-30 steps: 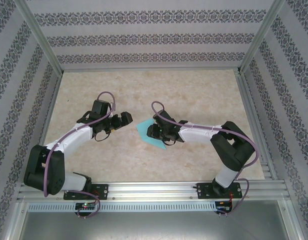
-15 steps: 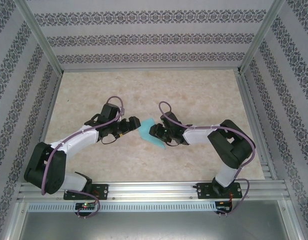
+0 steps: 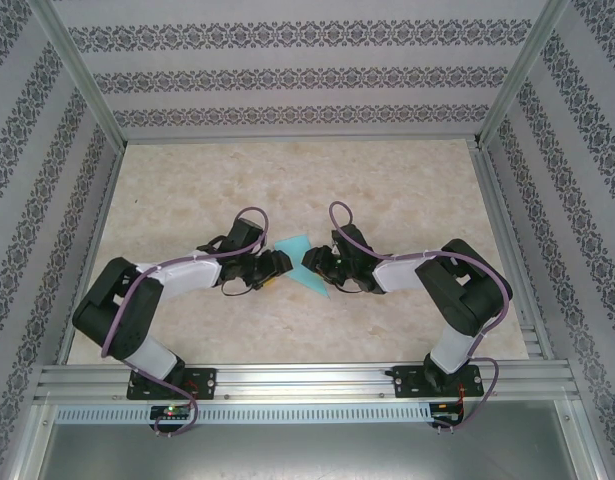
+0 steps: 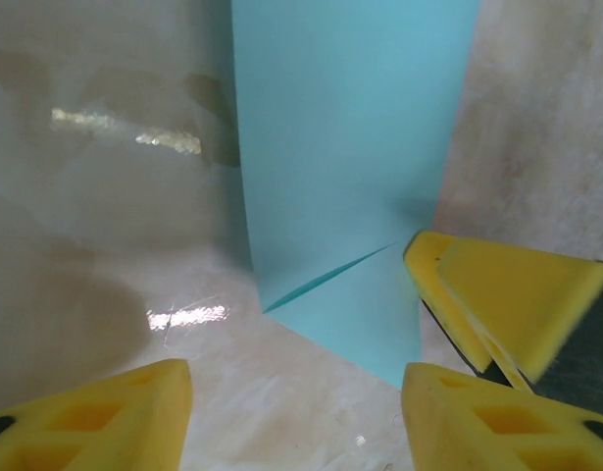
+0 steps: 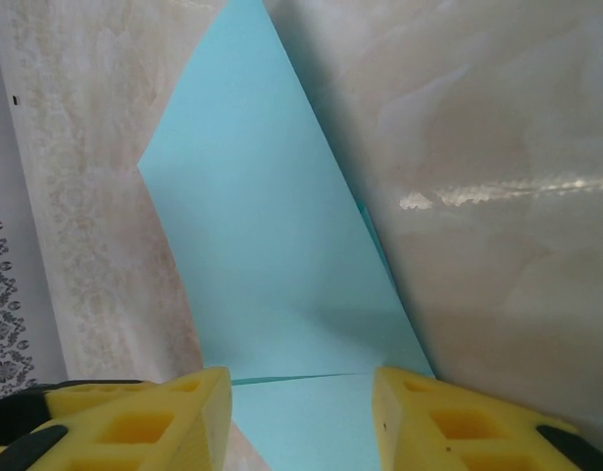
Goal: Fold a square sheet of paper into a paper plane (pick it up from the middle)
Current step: Fold the wing for the fifth time at the center of the table.
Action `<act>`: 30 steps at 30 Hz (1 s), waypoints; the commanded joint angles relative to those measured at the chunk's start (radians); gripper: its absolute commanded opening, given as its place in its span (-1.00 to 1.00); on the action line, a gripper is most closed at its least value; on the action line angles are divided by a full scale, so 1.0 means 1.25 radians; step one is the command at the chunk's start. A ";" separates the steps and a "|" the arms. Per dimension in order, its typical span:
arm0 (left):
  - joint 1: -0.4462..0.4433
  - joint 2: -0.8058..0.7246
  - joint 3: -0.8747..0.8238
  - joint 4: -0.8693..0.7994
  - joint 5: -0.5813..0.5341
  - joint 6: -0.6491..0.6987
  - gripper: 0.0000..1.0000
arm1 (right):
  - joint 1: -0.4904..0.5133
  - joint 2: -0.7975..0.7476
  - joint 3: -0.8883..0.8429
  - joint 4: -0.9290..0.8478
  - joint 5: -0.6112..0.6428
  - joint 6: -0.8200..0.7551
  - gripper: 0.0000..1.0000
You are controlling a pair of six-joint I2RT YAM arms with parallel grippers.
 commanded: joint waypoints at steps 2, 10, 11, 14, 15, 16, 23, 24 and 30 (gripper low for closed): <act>-0.014 0.029 0.031 0.055 -0.009 -0.029 0.01 | -0.008 0.047 -0.035 -0.067 0.035 -0.006 -0.16; -0.014 0.056 0.047 0.054 -0.009 -0.022 -0.07 | -0.011 0.048 -0.034 -0.071 0.034 -0.009 -0.18; -0.014 0.058 0.048 0.055 -0.009 -0.022 -0.06 | -0.011 0.049 -0.034 -0.071 0.034 -0.009 -0.18; -0.015 0.065 0.052 0.059 -0.008 -0.021 -0.06 | -0.012 0.050 -0.034 -0.071 0.033 -0.010 -0.17; -0.015 0.067 0.053 0.059 -0.007 -0.021 -0.06 | -0.012 0.051 -0.034 -0.071 0.032 -0.010 -0.18; -0.014 0.071 0.056 0.060 -0.007 -0.019 -0.07 | -0.012 0.052 -0.034 -0.071 0.032 -0.010 -0.18; -0.015 0.095 0.063 0.097 0.025 -0.031 -0.07 | -0.014 0.052 -0.035 -0.070 0.029 -0.012 -0.18; -0.014 0.096 0.065 0.098 0.027 -0.031 -0.08 | -0.013 0.052 -0.035 -0.070 0.028 -0.013 -0.18; -0.014 0.096 0.069 0.111 0.031 -0.025 -0.31 | -0.014 0.050 -0.038 -0.066 0.024 -0.039 -0.19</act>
